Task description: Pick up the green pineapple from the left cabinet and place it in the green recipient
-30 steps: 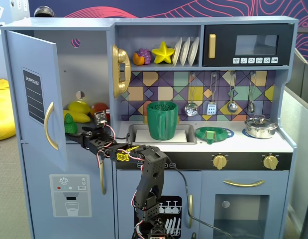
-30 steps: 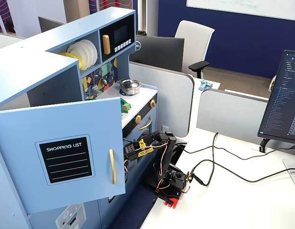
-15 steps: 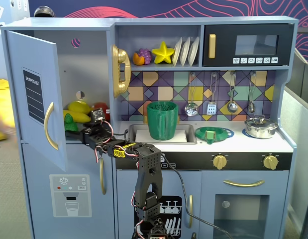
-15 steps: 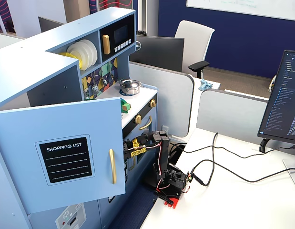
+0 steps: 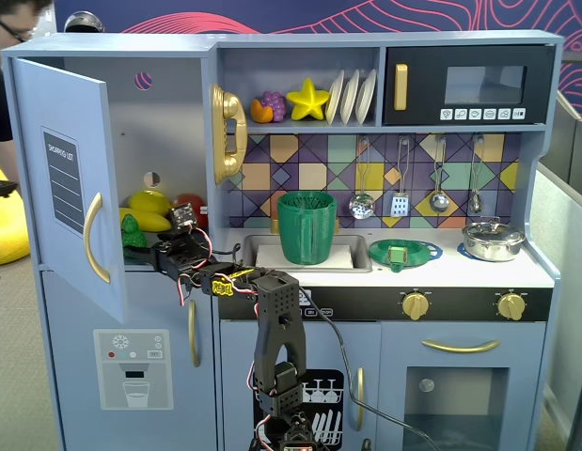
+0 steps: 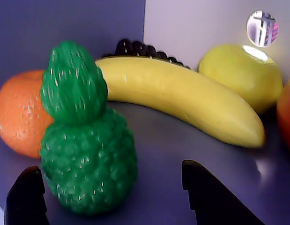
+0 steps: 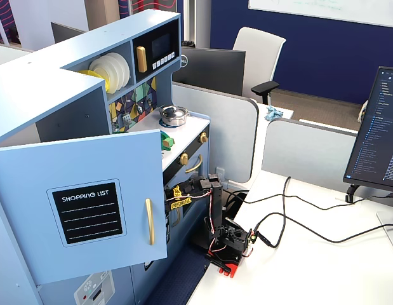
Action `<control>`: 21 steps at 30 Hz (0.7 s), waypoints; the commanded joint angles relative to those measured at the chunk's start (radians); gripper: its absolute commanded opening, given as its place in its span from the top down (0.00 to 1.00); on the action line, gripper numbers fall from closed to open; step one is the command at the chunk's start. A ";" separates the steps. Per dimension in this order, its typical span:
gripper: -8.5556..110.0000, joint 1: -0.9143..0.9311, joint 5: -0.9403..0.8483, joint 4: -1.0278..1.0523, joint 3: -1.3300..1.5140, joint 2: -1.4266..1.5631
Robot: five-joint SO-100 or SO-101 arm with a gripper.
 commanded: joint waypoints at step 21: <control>0.69 -0.025 0.000 0.011 -0.376 -0.249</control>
